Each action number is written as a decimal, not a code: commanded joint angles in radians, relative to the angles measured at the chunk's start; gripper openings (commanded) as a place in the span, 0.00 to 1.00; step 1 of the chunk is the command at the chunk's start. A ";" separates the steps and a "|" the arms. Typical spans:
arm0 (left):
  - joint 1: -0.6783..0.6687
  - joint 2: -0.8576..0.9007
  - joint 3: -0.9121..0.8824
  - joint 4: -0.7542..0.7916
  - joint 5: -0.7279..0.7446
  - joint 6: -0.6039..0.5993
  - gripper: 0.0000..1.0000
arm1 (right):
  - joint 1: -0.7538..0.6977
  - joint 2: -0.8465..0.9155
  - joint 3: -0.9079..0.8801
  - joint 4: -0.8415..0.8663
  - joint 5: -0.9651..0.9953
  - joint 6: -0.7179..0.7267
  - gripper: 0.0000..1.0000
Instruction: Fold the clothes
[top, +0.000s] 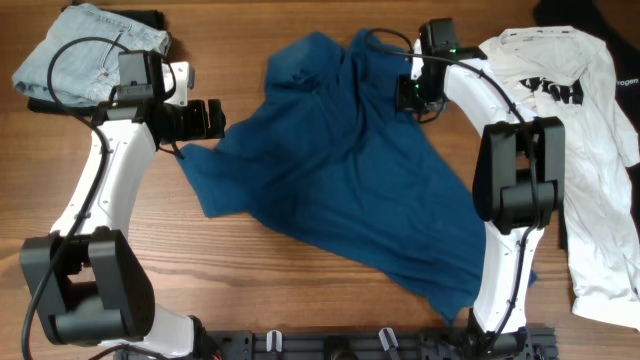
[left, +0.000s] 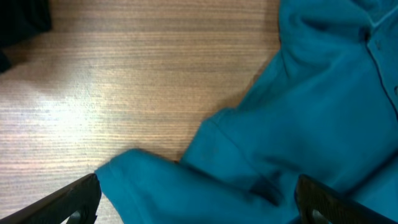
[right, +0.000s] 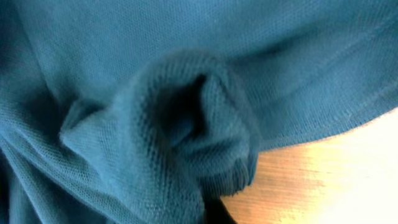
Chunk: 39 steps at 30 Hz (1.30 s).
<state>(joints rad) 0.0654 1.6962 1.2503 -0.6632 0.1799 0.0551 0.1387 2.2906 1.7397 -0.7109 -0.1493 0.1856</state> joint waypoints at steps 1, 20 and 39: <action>-0.002 0.003 0.012 0.008 -0.003 0.008 1.00 | 0.054 0.017 -0.004 0.242 -0.044 -0.001 0.04; 0.072 -0.010 0.012 -0.087 -0.003 -0.163 1.00 | 0.098 -0.323 0.277 -0.200 0.039 0.025 1.00; 0.051 0.014 -0.301 -0.066 -0.149 -0.535 0.68 | 0.012 -0.400 -0.152 -0.608 0.064 0.281 0.89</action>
<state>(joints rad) 0.1001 1.7027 0.9920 -0.8215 0.1070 -0.4259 0.1551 1.8851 1.6108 -1.3270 -0.0284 0.4744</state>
